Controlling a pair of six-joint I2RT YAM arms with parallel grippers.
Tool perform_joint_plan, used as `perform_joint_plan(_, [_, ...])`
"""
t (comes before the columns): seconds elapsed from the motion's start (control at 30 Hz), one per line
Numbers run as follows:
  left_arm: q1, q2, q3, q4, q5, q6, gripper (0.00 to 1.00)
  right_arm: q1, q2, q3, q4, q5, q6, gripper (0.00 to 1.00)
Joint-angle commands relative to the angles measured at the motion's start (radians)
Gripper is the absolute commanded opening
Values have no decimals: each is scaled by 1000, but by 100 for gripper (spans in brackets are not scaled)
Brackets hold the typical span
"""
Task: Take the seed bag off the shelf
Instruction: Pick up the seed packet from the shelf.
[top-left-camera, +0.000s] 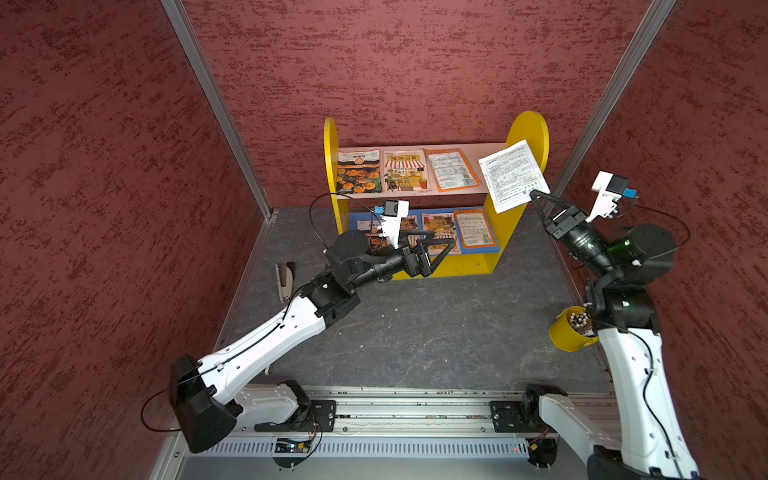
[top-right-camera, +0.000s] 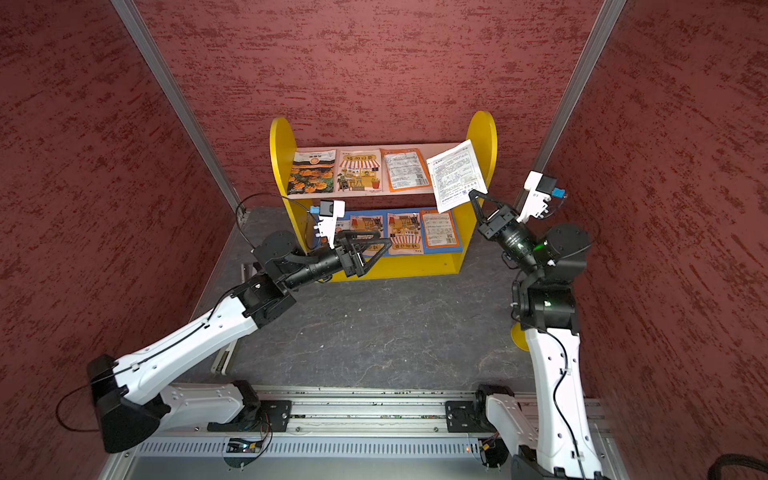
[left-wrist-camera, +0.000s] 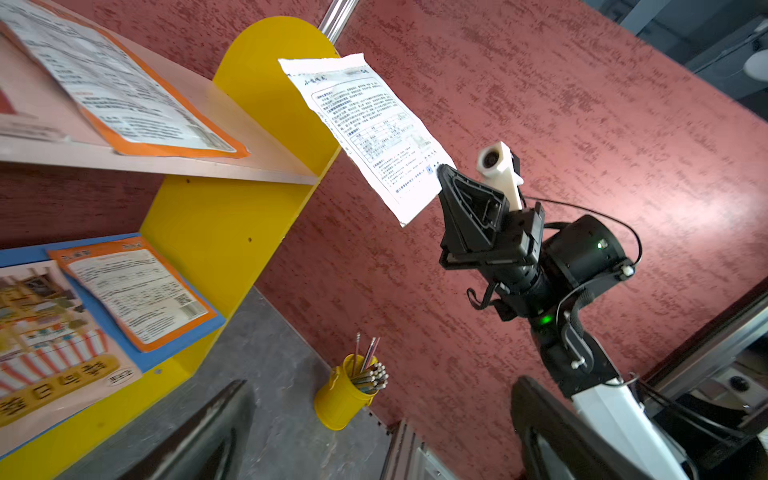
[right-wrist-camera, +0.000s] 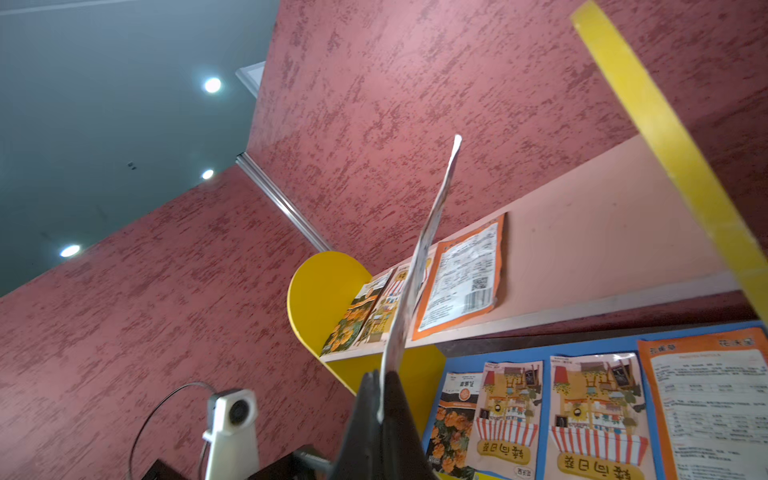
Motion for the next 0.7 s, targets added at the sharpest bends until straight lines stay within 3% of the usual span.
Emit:
perform_joint_plan(0.0, [10,63,44,195,75,-115,100,-5,-51,-26,100,-82,64,0])
perform_joint_plan(0.3, [26,231,195,353,127,-236,100,-2,-157,-81,111,-149,96,0])
perform_joint_plan(0.67, [18,355,316,451,220,-365,89,6,-172,-112,125,-197,103,0])
